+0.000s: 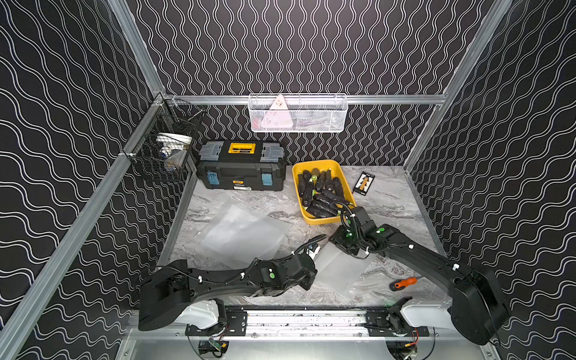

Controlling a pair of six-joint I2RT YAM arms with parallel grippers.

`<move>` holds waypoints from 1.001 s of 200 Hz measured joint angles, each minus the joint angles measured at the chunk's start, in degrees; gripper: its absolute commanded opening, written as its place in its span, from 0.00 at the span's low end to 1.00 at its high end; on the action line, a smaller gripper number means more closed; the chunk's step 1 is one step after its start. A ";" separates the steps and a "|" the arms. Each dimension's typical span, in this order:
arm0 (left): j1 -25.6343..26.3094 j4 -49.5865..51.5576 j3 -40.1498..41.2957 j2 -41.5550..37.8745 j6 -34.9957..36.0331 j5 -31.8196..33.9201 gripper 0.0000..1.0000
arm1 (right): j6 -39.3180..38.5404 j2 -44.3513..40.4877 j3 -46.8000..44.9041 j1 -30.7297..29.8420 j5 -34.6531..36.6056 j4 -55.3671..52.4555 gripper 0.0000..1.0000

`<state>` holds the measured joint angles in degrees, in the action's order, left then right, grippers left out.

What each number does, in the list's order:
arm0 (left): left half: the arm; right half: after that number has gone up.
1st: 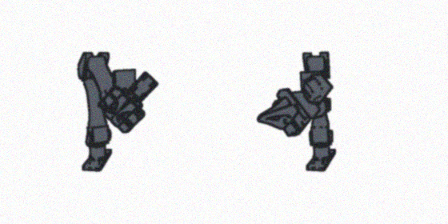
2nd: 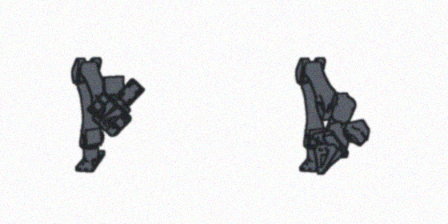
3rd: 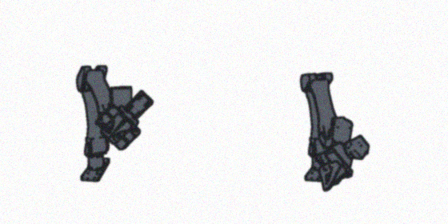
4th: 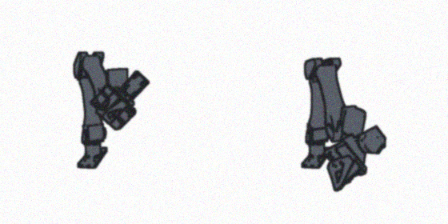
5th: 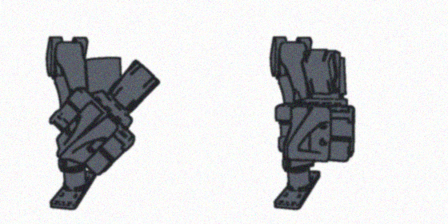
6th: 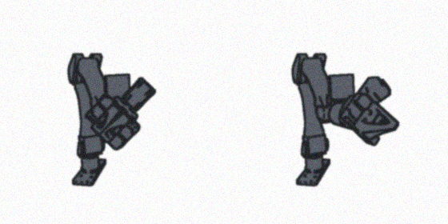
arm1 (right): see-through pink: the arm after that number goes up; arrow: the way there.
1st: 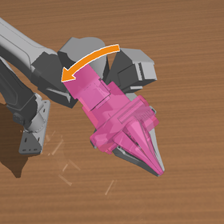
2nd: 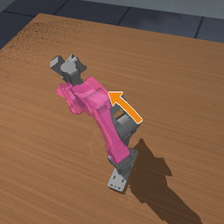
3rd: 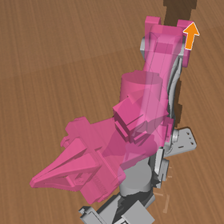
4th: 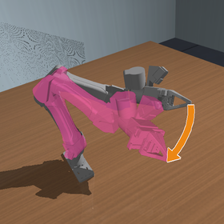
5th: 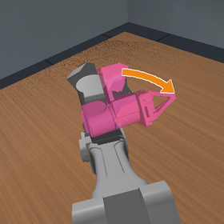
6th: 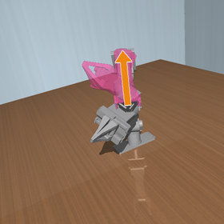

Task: Place the eggplant in a zip-top bag and seal the zipper
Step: Open the zipper of the food storage bag at the center of the board.

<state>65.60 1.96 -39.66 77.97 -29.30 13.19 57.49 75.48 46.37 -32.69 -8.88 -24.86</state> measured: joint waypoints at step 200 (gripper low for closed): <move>-1.81 -2.12 -0.33 -1.68 -0.79 -6.34 0.71 | -1.75 -2.86 -3.98 0.00 -0.04 0.90 0.00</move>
<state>63.79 -0.16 -39.99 76.29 -30.09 6.85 55.75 72.62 42.39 -32.69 -8.93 -23.97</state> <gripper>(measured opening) 0.643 0.049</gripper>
